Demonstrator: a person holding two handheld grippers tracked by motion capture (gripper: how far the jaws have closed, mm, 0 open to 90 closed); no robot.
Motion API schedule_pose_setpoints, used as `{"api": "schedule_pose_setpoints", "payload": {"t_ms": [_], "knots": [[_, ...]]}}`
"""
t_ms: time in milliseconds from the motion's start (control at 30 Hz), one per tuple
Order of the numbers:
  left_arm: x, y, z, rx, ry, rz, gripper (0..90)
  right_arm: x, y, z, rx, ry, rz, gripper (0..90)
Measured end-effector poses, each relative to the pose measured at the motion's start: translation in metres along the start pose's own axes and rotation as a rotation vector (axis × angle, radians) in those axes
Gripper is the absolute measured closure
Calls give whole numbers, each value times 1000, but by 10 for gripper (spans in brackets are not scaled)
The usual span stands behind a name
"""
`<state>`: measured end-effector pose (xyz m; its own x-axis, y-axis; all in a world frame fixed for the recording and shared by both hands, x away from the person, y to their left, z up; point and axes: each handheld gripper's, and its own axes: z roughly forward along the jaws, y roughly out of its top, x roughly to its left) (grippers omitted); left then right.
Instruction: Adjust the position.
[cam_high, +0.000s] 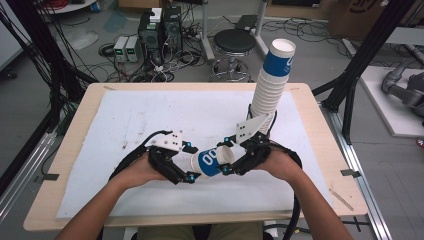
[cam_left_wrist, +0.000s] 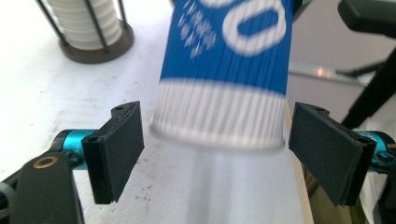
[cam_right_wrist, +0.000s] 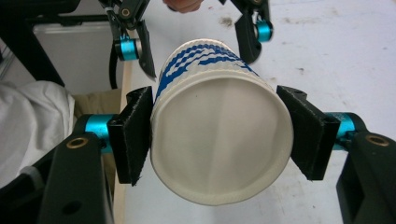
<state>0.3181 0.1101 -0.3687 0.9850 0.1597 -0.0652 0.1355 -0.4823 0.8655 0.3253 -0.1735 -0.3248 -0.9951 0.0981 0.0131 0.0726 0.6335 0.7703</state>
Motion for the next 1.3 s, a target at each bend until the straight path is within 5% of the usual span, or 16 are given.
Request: {"api": "schedule_pose_setpoints", "payload": {"t_ms": [267,533,900,1300], "knots": [[2,-20,-14,-210,40,-76,170,-1,-13,-6,-88,-17,40,314],[2,-27,-20,-336,46,-115,141,0,-30,-5,-190,-22,78,314],[-2,-27,-11,-384,23,-112,140,2,-55,0,-314,-7,130,315],[-6,-24,11,-393,-30,-114,140,5,-62,10,-399,47,147,315]]}}
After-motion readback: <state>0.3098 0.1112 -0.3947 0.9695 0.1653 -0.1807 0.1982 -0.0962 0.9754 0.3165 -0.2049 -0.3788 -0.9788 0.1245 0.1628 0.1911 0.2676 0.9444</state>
